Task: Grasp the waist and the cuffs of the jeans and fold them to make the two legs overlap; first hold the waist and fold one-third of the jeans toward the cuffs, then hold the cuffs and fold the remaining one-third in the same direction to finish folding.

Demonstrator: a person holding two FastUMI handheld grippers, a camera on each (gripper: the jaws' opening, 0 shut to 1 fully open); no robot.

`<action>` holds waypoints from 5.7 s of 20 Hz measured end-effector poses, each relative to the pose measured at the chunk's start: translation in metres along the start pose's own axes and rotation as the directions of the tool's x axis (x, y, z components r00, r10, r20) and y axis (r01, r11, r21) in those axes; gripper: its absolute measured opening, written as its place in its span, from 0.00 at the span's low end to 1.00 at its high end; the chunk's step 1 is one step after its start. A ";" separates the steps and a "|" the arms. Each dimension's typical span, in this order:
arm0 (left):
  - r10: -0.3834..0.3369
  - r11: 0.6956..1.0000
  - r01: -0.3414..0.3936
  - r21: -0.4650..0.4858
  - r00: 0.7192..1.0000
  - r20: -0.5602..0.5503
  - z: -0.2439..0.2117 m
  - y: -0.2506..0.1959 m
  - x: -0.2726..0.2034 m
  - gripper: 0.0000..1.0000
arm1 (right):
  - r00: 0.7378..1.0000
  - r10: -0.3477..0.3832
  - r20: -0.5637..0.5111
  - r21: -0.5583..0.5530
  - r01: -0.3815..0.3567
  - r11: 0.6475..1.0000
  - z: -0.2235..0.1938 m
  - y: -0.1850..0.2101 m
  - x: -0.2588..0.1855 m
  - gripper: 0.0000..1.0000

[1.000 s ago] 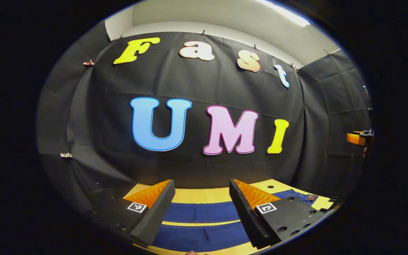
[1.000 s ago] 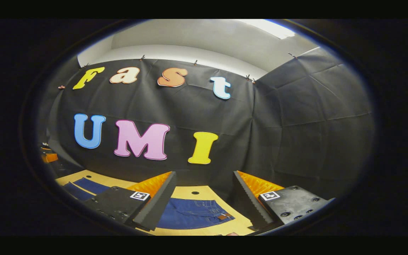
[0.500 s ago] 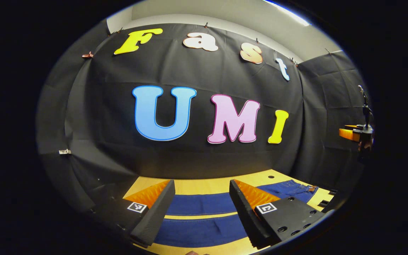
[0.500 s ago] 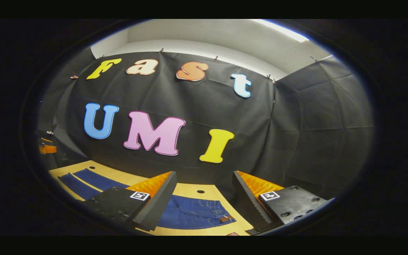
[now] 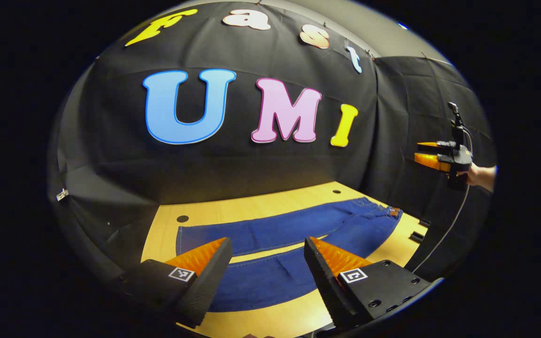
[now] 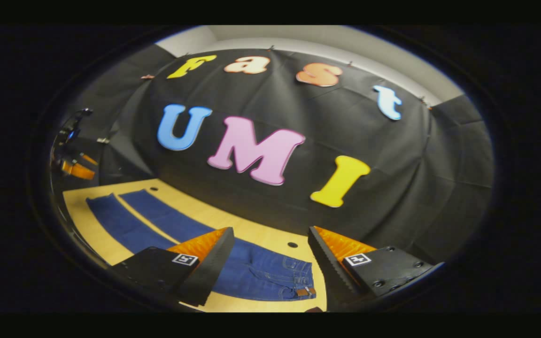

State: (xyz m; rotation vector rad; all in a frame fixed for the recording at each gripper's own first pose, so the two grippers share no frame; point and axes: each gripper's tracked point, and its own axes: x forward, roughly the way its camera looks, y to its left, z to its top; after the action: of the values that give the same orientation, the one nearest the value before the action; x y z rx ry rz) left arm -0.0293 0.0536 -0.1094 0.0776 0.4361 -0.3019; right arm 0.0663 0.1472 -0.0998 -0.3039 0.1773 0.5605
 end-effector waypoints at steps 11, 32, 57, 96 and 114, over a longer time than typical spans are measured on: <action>-0.165 0.894 0.376 0.243 0.781 -0.602 -0.155 0.061 0.019 0.96 | 0.769 0.297 -0.567 -0.191 -0.473 0.860 -0.244 0.014 0.047 0.97; -0.033 0.849 0.496 0.182 0.393 -0.919 -0.271 0.118 0.027 0.96 | 0.260 0.417 -0.871 0.041 -0.807 0.589 -0.396 0.015 0.040 0.98; 0.167 0.986 -0.112 0.124 0.615 -0.771 -0.117 0.171 0.125 0.06 | 0.798 0.360 -0.483 0.301 -0.235 0.924 -0.220 -0.056 0.155 0.06; 0.303 0.953 -0.301 0.032 0.943 -0.134 0.135 0.083 0.142 0.98 | 0.649 0.176 -0.740 0.667 0.677 0.311 -0.318 -0.137 0.167 0.98; 0.354 0.934 -0.356 0.025 0.918 -0.181 0.125 0.041 0.118 0.98 | 0.640 0.055 -0.766 0.636 0.744 0.206 -0.354 -0.148 0.201 0.26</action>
State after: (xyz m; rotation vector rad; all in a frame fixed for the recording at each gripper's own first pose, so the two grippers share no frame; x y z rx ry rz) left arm 0.1356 0.0435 -0.0470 0.1752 0.5956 0.0673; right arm 0.2854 0.0112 -0.4478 0.7079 1.0985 -0.3118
